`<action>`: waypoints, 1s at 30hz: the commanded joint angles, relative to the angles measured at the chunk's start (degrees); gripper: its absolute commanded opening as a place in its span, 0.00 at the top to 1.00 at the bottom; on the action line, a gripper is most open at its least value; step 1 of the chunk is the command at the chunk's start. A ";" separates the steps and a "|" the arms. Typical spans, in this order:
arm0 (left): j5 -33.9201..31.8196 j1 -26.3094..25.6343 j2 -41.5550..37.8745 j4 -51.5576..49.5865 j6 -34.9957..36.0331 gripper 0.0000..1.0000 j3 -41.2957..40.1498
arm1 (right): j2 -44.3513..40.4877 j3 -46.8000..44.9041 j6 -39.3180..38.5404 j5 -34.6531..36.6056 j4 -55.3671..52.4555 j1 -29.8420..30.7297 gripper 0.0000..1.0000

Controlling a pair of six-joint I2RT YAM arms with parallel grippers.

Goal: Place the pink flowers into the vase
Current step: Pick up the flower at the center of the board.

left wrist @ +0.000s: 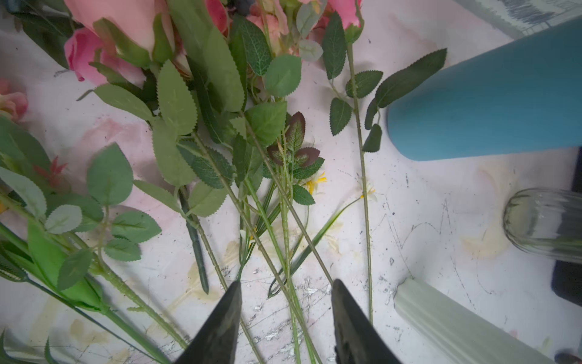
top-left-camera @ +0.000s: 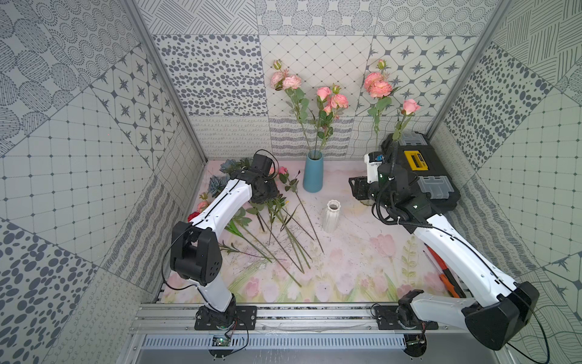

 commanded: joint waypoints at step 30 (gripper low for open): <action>-8.62 -0.22 22.97 3.88 -18.77 0.78 9.87 | -3.22 -3.00 1.25 -2.39 2.44 0.31 0.48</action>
